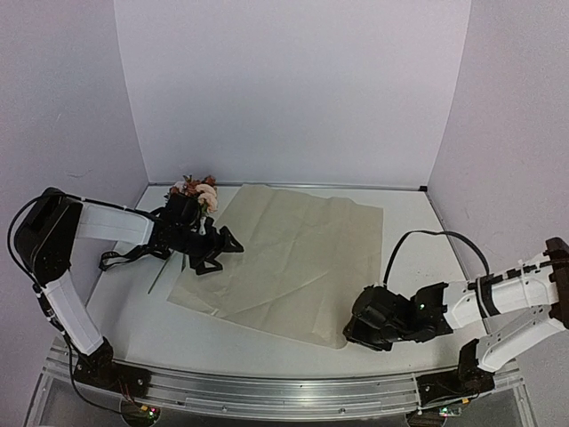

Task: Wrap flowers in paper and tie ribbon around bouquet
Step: Adjust the flattened wrapping paper at the center of the board.

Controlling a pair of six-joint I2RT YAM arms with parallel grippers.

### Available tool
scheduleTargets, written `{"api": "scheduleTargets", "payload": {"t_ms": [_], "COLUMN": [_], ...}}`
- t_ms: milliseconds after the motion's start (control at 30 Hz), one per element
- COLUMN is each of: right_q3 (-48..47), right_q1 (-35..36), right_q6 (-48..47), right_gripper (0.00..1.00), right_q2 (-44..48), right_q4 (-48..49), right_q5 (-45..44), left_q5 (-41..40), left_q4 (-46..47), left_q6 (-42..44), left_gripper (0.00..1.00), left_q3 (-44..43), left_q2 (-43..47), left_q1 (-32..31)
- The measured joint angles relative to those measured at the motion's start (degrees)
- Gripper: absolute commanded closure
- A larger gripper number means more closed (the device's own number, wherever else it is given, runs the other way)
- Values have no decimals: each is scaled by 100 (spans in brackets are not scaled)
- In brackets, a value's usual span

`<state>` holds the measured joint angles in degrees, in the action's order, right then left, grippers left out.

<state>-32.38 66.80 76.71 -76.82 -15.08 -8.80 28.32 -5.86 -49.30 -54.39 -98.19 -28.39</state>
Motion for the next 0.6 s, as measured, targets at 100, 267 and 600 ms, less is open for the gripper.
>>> {"api": "scheduleTargets", "payload": {"t_ms": [100, 267, 600], "right_q3": [-97, -125, -1732], "right_q1": [101, -215, -2172], "right_q6": [-49, -541, -2656], "right_gripper": [26, 21, 34], "right_q2": [164, 833, 123], "right_q4": [95, -400, -981], "right_q5": [-58, -149, 775], "left_q5": [-121, -679, -1660], "left_q4": [-147, -533, -986], "left_q6": [58, 97, -18], "left_gripper": [10, 10, 12], "left_q3": [0, 87, 744], "left_q2": [104, 693, 1414], "left_q1": [-1, 50, 215]}}
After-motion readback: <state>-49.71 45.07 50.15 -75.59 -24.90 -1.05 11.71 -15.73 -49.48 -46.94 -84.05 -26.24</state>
